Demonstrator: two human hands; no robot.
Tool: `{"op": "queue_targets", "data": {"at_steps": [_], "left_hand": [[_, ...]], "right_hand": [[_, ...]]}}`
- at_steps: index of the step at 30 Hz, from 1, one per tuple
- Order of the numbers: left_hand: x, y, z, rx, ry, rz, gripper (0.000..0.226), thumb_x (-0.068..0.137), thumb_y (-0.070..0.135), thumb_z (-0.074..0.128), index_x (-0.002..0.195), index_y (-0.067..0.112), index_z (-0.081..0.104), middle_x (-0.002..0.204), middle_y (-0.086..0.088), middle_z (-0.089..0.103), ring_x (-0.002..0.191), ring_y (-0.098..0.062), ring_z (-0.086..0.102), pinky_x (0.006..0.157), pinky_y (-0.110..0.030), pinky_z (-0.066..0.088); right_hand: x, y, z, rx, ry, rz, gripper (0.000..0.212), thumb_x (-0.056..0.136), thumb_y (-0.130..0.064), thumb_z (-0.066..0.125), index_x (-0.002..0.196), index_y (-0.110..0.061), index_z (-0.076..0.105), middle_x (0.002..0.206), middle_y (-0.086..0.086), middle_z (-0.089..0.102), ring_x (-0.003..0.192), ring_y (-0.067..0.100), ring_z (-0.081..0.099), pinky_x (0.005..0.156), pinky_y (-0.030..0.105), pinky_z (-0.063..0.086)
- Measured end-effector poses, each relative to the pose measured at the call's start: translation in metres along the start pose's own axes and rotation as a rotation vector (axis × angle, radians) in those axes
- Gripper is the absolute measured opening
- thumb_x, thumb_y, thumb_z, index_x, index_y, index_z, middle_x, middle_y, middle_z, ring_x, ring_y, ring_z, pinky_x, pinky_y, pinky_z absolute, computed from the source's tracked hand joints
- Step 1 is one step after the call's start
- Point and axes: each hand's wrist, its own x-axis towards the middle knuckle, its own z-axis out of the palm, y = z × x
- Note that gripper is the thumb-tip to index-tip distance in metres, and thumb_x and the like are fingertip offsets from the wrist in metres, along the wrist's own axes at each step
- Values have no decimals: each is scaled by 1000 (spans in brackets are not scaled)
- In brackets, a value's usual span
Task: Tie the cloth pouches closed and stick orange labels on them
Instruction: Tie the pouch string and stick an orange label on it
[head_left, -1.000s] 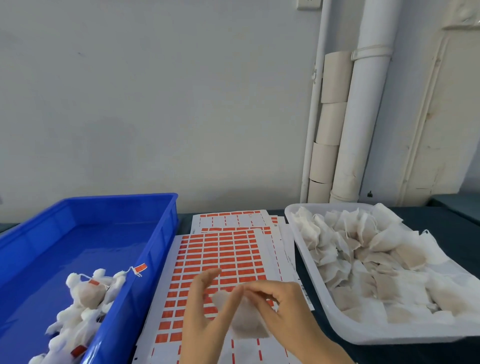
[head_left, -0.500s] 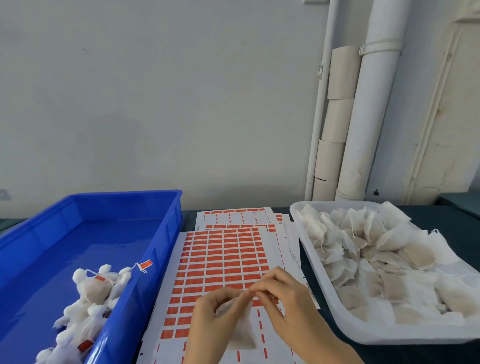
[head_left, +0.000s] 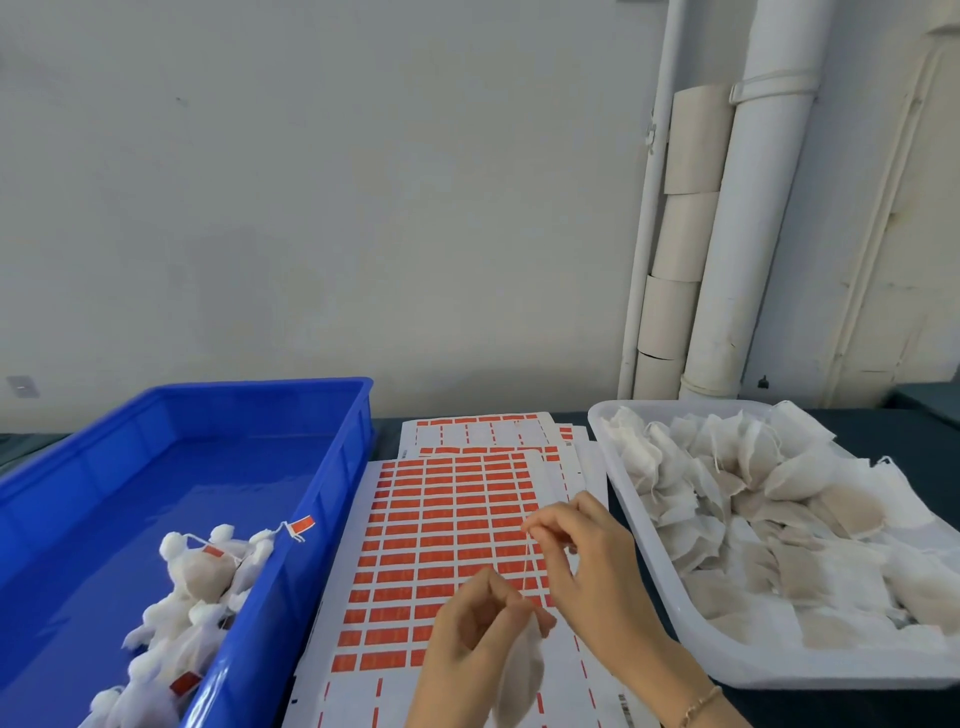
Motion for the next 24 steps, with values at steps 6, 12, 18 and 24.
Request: {"op": "queue_targets", "data": {"at_steps": [6,12,18,24], "left_hand": [[0,9,6,-131,-35,-48,15,95,7,50,83,0,54,60,-6,61,53,-7,59,57,-13,51],[3,2,1,-125,3,-94,25,92,27,54,82,11,71,59,-4,52,55,-9,50,59,-15,46],[8,5,-13,-459,43,-7,21,73,30,58,80,27,78,82,-5,73,72,-18,69,70,-25,54],[9,-4,-15,-193,148,112,18,80,32,62,92,40,71,93,19,70,87,0,65,66,-15,52]], "right_hand": [[12,2,1,7,61,20,6,90,-26,62,94,-29,59,98,-14,56,88,0,59,75,0,45],[20,9,-15,0,172,16,7,87,-19,67,93,-21,66,94,-12,61,82,-1,59,74,1,45],[-1,19,-16,-87,20,63,15,90,-28,62,100,-18,66,98,-8,59,84,0,57,82,16,51],[-34,6,0,-83,-179,63,16,89,-33,62,104,-29,65,102,-23,53,89,-3,57,86,2,41]]}}
